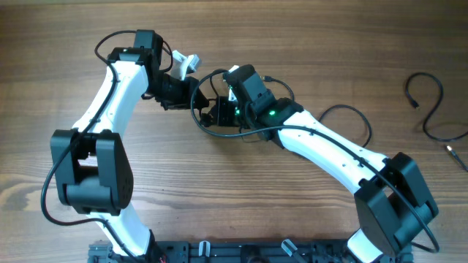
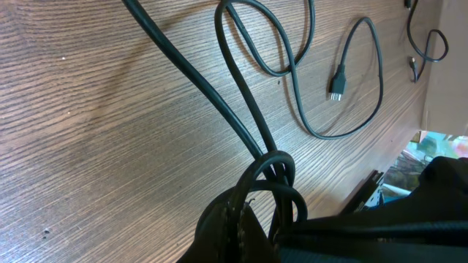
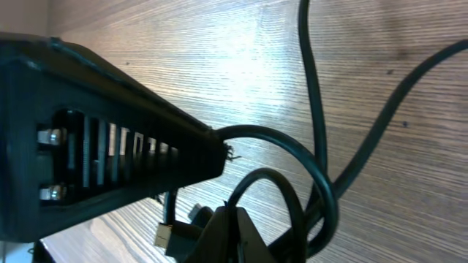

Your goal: Untangle cables

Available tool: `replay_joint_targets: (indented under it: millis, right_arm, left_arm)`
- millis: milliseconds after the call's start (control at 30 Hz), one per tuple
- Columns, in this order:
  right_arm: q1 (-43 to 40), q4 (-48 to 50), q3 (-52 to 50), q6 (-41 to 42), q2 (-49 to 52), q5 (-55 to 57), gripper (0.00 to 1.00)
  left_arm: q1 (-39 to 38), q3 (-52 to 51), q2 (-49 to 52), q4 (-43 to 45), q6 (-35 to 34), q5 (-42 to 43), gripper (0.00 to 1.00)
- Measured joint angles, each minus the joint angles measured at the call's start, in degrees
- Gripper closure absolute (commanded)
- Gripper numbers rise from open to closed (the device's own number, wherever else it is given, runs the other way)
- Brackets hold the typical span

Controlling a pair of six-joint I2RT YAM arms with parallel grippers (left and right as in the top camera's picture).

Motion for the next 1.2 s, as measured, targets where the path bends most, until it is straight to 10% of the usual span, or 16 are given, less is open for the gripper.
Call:
replay_joint_targets:
  millis: [467,1200]
  right_arm:
    - [-0.2,11.4,0.0,-2.9,0.1,-17.8,0.96]
    - [2.1,8.7,0.0,4.4,1.1,-8.3,0.96]
  left_arm:
    - [0.2,0.0,0.0,0.2,0.0,-0.2,0.96]
    - [0.0,0.0,0.0,0.2,-2.4,0.9,0.96]
